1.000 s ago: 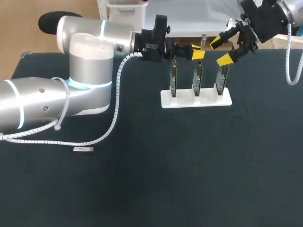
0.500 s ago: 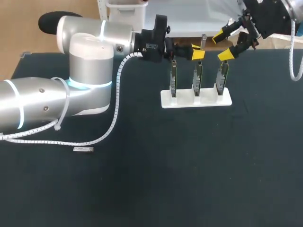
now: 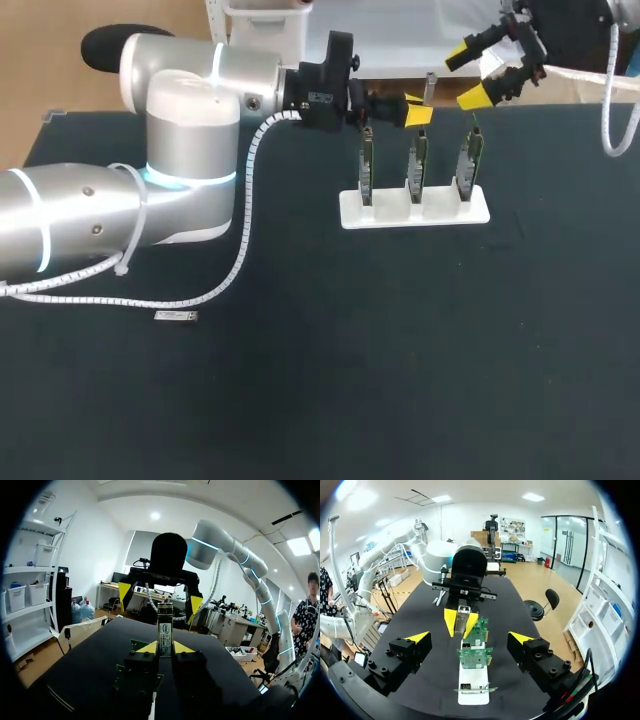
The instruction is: Pick up the optical module with the left hand, and insert it into the network port with the right hand.
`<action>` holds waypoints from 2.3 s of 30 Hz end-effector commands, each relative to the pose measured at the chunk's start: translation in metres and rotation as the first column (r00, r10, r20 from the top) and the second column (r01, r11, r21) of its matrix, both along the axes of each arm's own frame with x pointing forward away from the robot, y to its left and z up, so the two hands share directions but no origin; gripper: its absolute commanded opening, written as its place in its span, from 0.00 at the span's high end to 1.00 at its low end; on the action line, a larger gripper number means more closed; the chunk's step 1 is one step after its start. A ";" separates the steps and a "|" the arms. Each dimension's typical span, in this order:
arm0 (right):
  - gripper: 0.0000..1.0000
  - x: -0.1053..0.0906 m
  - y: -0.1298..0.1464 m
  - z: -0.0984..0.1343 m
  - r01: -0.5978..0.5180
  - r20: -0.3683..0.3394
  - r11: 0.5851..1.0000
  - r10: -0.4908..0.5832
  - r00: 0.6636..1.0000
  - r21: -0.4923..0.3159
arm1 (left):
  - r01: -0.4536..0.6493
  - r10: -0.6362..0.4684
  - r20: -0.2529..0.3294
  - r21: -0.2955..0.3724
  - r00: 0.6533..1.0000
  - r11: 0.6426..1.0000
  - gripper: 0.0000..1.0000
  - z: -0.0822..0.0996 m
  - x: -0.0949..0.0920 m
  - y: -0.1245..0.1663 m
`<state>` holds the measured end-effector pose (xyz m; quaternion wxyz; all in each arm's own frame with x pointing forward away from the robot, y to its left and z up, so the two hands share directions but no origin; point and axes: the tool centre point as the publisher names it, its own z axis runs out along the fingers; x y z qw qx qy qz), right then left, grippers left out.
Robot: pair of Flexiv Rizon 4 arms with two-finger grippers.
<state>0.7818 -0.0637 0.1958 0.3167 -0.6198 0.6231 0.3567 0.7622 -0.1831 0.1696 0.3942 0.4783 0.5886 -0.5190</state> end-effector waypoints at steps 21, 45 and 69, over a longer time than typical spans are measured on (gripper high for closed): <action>0.00 -0.017 0.030 0.010 -0.046 -0.026 0.999 0.047 0.999 0.029 | -0.001 0.001 -0.001 0.003 1.000 1.000 1.00 0.000 0.000 -0.001; 0.00 -0.020 0.034 0.011 -0.031 -0.020 0.999 0.031 0.999 0.028 | -0.001 0.001 -0.001 0.003 1.000 1.000 1.00 0.000 0.000 -0.001; 1.00 -0.021 0.033 0.013 -0.010 0.002 1.000 0.010 1.000 0.022 | -0.001 0.001 -0.001 0.003 1.000 1.000 1.00 0.000 0.000 -0.001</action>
